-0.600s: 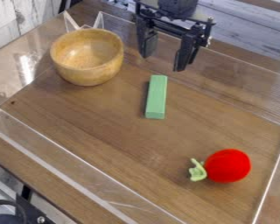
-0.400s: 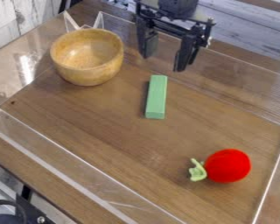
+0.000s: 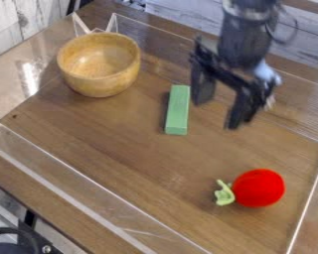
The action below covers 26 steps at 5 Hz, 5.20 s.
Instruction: Move the red object to the left side of the table
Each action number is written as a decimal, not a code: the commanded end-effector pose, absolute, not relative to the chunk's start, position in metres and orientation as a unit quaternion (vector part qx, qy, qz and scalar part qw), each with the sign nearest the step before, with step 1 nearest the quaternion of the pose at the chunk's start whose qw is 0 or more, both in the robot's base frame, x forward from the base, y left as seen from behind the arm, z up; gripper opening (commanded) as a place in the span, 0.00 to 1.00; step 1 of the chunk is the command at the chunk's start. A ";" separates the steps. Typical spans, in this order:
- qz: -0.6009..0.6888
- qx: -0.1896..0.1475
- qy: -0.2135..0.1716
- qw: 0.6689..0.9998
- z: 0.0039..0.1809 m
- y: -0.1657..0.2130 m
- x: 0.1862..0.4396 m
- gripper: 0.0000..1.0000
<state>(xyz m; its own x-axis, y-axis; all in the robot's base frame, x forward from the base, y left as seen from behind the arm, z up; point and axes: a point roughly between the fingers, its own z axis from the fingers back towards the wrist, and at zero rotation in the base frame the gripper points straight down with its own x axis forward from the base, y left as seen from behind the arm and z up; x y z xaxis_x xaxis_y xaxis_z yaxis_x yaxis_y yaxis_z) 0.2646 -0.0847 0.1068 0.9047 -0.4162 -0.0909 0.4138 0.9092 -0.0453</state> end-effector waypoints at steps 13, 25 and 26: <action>-0.370 0.081 -0.052 0.924 0.061 -0.135 0.244 1.00; -0.273 0.107 -0.058 0.954 0.088 -0.077 0.220 0.00; -0.263 0.104 -0.062 0.957 0.096 -0.068 0.216 0.00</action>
